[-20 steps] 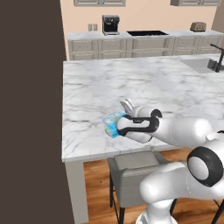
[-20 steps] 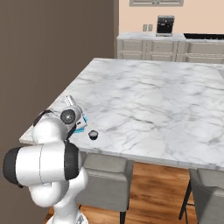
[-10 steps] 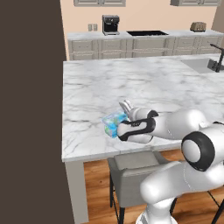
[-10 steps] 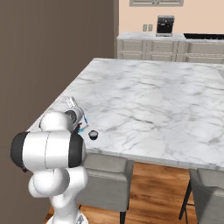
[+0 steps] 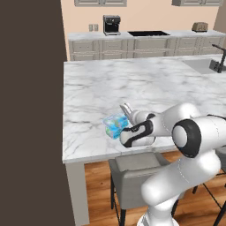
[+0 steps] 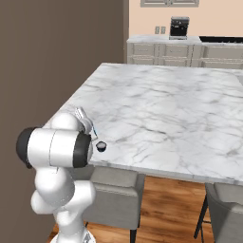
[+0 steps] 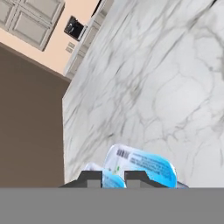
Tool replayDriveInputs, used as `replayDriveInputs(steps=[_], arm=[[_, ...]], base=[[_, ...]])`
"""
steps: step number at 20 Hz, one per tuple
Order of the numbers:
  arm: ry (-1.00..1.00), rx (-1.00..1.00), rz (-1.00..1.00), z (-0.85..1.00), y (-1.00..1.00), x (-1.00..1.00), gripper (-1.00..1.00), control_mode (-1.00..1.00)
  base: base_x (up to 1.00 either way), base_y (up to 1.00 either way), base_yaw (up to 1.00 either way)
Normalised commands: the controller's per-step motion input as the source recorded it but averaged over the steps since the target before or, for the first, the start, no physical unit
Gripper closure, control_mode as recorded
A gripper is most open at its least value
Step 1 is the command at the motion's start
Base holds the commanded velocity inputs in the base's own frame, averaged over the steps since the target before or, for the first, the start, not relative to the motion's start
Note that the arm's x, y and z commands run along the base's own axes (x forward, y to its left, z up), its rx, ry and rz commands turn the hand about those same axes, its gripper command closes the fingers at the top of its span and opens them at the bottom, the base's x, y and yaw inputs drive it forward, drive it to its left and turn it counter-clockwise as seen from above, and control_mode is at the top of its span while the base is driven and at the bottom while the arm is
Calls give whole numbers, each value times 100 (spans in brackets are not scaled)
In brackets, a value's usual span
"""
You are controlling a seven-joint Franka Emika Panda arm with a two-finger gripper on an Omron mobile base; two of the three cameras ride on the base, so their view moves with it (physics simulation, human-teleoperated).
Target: Stack the yogurt containers by placing the smaller containers on top of the larger containers.
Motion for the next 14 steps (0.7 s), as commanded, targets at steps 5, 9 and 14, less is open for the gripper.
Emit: replayDriveInputs(steps=[5, 9, 14], arm=[[0, 1, -4, -7, 9, 19, 100, -100], [0, 2, -5, -2, 15, 19, 100, -100], [0, 3, -6, -1, 16, 17, 100, -100]], base=[[0, 0, 0], [0, 0, 0], [0, 0, 0]])
